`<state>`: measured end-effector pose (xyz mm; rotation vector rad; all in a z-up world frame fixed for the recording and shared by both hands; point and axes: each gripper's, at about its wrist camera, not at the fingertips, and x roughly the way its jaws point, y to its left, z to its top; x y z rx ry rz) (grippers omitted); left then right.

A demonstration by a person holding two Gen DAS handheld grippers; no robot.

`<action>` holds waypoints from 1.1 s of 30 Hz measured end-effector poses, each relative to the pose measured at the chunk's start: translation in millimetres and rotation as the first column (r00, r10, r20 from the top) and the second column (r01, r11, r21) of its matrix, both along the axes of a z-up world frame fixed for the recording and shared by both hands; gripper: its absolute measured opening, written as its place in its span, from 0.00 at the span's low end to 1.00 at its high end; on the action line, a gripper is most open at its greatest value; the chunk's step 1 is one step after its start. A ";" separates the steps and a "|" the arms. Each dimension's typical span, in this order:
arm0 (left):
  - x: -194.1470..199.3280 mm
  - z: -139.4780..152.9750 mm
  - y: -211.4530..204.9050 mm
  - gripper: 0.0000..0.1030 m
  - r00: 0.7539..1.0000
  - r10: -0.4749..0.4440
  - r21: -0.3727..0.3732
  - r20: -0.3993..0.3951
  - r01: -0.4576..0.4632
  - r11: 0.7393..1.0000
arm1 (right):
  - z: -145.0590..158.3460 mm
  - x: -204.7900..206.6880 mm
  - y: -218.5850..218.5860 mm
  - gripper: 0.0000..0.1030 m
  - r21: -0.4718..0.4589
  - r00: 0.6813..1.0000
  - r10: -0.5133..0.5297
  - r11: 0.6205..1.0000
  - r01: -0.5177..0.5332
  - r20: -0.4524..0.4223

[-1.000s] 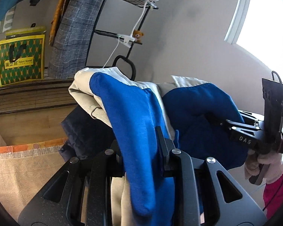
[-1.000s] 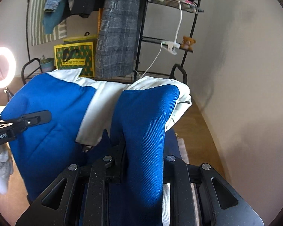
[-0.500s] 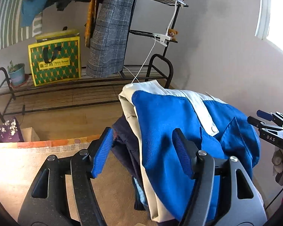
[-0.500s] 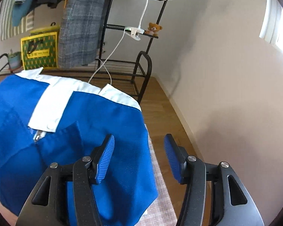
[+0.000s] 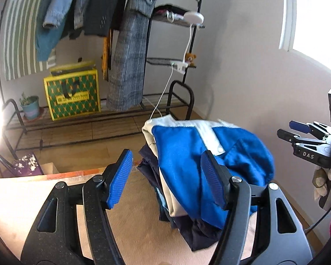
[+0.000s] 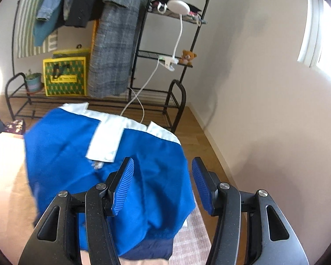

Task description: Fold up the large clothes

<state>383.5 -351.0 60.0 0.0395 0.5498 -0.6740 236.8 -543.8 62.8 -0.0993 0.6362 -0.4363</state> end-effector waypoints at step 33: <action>-302.0 193.1 256.8 0.82 0.958 -0.045 -0.058 0.284 0.064 0.996 | 159.0 -222.9 262.5 0.62 -0.143 0.958 0.202 0.974 -0.175 0.201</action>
